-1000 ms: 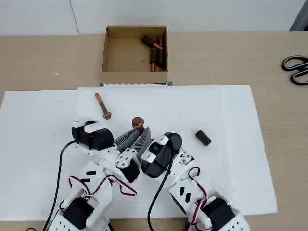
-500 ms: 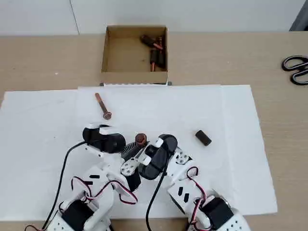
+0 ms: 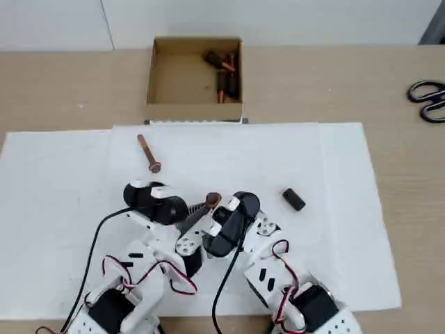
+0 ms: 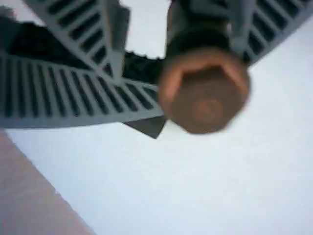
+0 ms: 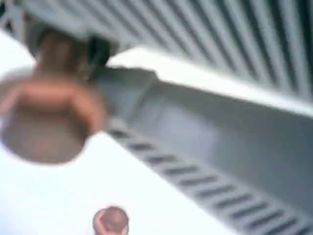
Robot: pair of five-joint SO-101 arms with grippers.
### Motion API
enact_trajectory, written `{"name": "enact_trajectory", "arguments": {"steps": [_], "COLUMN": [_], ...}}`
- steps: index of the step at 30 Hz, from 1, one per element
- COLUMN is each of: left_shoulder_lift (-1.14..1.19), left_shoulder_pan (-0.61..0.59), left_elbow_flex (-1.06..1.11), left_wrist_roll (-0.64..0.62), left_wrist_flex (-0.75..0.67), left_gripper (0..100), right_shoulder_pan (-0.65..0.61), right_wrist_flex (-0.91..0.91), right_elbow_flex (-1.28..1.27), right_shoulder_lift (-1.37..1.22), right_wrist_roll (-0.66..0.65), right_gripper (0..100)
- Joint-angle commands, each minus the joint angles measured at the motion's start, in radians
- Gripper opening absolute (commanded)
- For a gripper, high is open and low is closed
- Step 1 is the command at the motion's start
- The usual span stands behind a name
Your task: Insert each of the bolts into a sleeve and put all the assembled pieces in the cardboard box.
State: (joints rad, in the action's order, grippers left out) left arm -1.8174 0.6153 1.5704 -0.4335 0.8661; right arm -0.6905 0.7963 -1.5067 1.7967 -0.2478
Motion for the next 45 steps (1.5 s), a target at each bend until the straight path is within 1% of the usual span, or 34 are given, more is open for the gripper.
{"name": "enact_trajectory", "arguments": {"steps": [1,9,15,18,21,25,26,28,31,33,36,40,42,45], "left_shoulder_lift": [-0.002,-0.002,-0.002,-0.002,-0.002,-0.002,-0.002,-0.002,-0.002,-0.002,-0.002,-0.002,-0.002,-0.002], "left_shoulder_pan": [-0.028,-0.124,-0.130,-0.130,-0.161,-0.256,-0.295,-0.368,-0.512,-0.588,-0.669,-0.684,-0.683,-0.683], "left_elbow_flex": [-0.010,-0.122,-0.226,-0.292,-0.334,-0.334,-0.321,-0.265,-0.119,-0.035,0.036,0.111,0.111,0.110], "left_wrist_roll": [0.049,0.130,0.129,0.129,0.129,0.133,0.150,0.222,0.325,0.354,0.358,0.358,0.353,0.353], "left_wrist_flex": [0.049,0.051,0.077,0.098,0.094,0.104,0.114,0.127,0.124,0.086,0.012,-0.023,-0.023,-0.021], "left_gripper": [17,17,17,12,1,0,1,1,1,1,1,1,1,1], "right_shoulder_pan": [-0.007,-0.007,-0.005,0.016,0.061,0.114,0.128,0.162,0.237,0.291,0.341,0.352,0.358,0.389], "right_wrist_flex": [-0.047,-0.048,-0.047,-0.047,-0.047,-0.047,-0.047,-0.038,0.036,0.065,0.071,0.077,0.074,0.038], "right_elbow_flex": [0.046,0.014,0.003,0.002,-0.009,-0.012,-0.012,-0.012,0.008,0.021,0.071,0.184,0.267,0.442], "right_shoulder_lift": [0.015,0.015,0.015,0.015,0.015,0.015,0.013,0.007,0.007,0.005,0.004,-0.074,-0.194,-0.447], "right_wrist_roll": [-0.006,-0.006,-0.006,-0.006,-0.006,-0.006,-0.003,0.008,0.106,0.143,0.149,0.147,0.147,0.150], "right_gripper": [0.2,0.2,0.2,0.2,0.2,0.2,0.2,0.2,0.2,0.2,0.2,0.2,0.2,0.2]}}
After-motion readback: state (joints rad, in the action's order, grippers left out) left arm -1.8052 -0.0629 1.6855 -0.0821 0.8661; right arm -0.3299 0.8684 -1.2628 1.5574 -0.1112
